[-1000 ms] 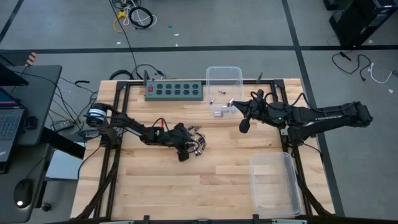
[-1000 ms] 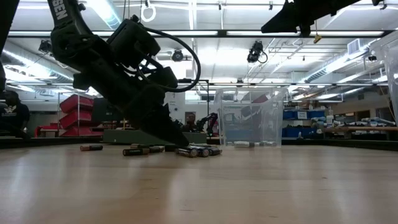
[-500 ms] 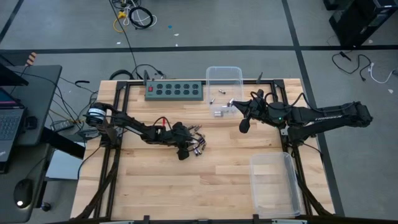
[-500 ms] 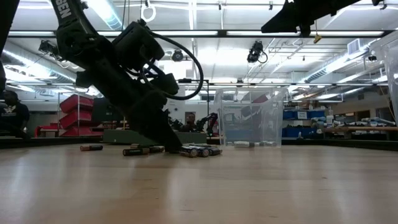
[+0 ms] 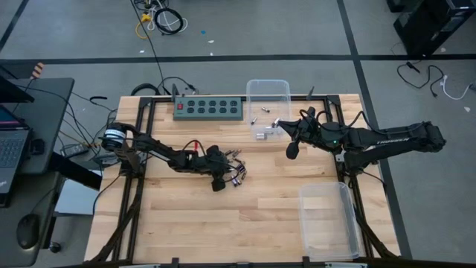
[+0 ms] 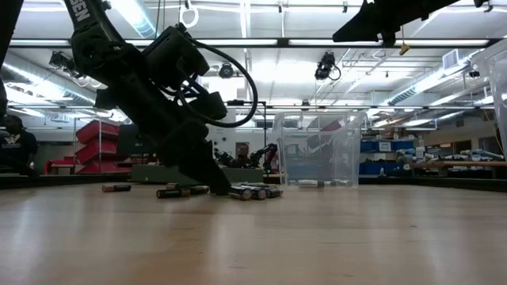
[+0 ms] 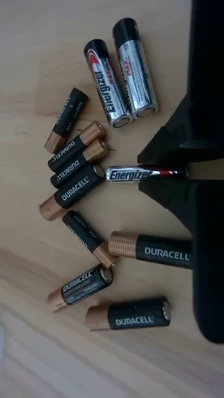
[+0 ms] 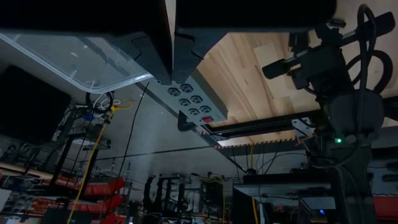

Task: Sort batteries
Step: Put the silver battery into the top transparent bin

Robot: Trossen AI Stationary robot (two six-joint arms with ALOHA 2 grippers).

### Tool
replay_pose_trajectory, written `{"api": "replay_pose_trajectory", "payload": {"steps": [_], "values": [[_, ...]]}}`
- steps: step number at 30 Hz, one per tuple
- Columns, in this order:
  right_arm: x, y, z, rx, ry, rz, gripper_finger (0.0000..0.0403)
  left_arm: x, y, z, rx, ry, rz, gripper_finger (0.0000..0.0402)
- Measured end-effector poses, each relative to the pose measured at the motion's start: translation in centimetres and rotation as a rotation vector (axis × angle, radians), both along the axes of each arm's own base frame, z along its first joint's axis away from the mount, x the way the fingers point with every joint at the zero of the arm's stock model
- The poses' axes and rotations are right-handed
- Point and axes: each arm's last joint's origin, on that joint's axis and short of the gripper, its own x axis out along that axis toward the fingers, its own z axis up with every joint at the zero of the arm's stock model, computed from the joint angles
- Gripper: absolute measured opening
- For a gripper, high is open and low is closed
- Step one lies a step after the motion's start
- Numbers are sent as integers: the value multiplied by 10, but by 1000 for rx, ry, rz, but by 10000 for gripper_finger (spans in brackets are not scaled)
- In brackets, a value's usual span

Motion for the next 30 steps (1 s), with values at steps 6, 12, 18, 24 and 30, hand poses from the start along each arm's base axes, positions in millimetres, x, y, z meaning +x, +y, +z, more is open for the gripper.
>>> {"api": "replay_pose_trajectory", "payload": {"steps": [6,12,18,24,30], "values": [[0,0,0,-4,3,1,4,1,0,1,28,-10,-26,12],[0,0,0,-4,8,1,4,-2,0,17,55,-44,-55,11],[0,0,-1,-1,12,0,4,-5,-1,55,93,-190,-132,2],[0,0,-1,-1,12,-1,4,-6,6,100,137,-375,-221,1],[-1,0,-4,8,34,-3,4,-7,11,115,180,-415,-245,1]]}}
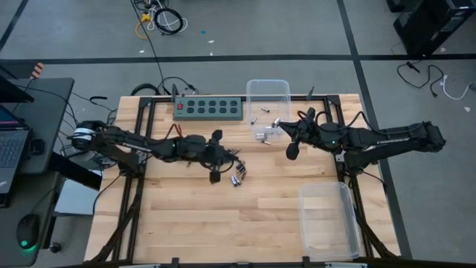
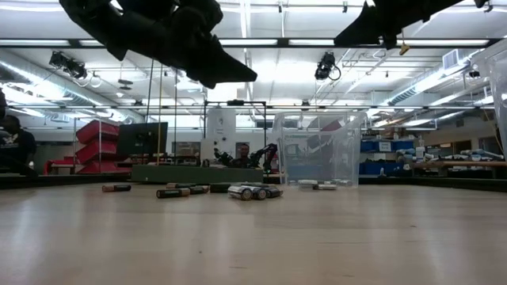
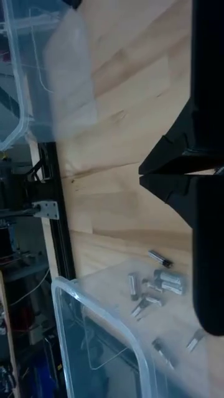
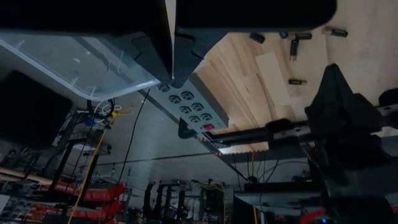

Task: Sort batteries
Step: Put the silver battery into the top transparent bin

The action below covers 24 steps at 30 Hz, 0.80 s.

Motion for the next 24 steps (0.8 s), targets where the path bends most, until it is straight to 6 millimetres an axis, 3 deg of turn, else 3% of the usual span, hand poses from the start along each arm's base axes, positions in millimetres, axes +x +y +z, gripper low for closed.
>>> {"api": "replay_pose_trajectory", "payload": {"steps": [10,20,24], "values": [[0,0,-1,-5,19,2,4,2,4,1,21,-9,49,0],[4,0,22,-40,-214,14,4,-6,7,18,157,-53,154,0],[17,3,25,-56,-161,71,0,-14,7,27,171,-79,173,0]]}}
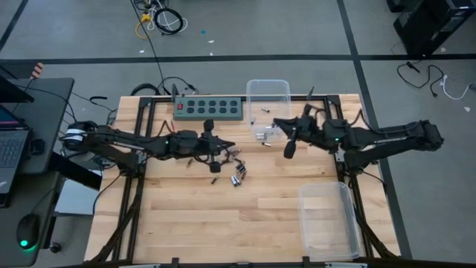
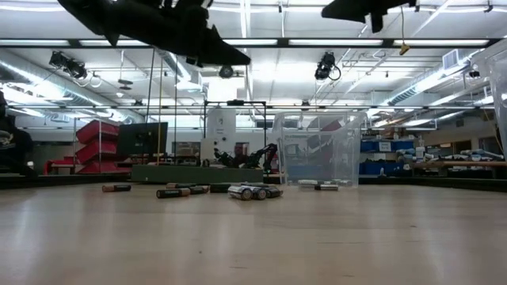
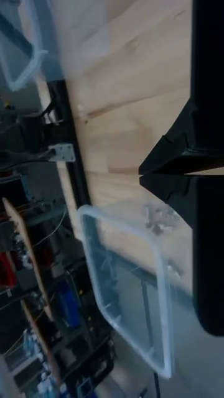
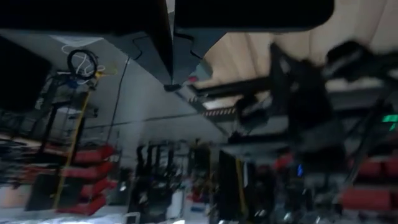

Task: Sort batteries
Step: Put the silver battery into the top transparent bin

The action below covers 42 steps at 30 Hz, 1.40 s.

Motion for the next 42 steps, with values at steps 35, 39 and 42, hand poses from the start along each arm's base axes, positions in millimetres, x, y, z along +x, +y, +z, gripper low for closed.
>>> {"api": "replay_pose_trajectory", "payload": {"steps": [35,39,42], "values": [[92,1,-112,335,1068,-95,0,-59,6,-24,57,43,290,0],[97,-8,-128,291,1127,-143,0,-59,7,-23,89,44,293,0],[101,-11,-139,248,1184,-129,0,-58,7,-18,141,21,301,0]]}}
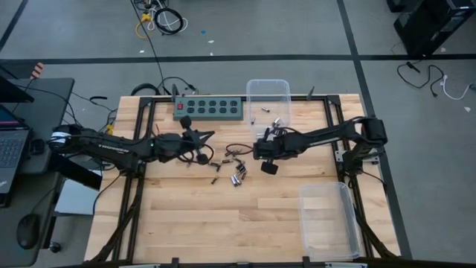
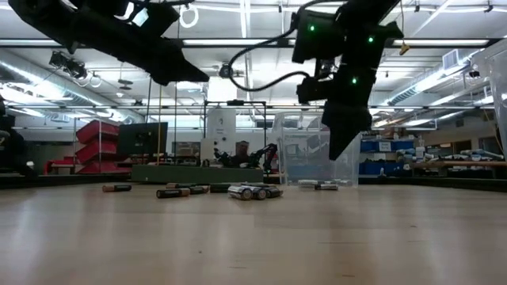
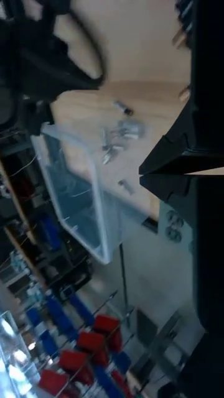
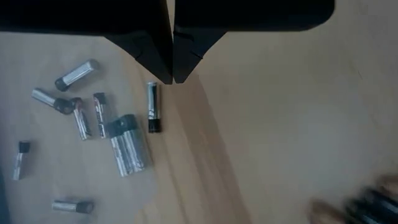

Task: Sort batteries
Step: Put the silver battery into the top transparent bin

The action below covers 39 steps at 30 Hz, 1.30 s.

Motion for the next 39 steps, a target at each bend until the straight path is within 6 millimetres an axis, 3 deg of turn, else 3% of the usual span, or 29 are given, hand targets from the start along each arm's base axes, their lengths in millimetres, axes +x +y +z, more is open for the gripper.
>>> {"api": "replay_pose_trajectory", "payload": {"steps": [6,13,30,34,39], "values": [[4,-2,-14,-93,72,34,0,-1,1,3,41,-4,52,0],[4,-4,-11,-180,43,-22,0,-7,6,-7,67,103,255,0],[-5,2,-13,-92,132,17,0,-11,4,-19,-4,177,249,0],[-17,6,-2,-34,190,18,0,-10,2,-18,-14,194,117,0],[-25,10,23,37,80,12,0,-10,0,-15,-28,186,39,0]]}}
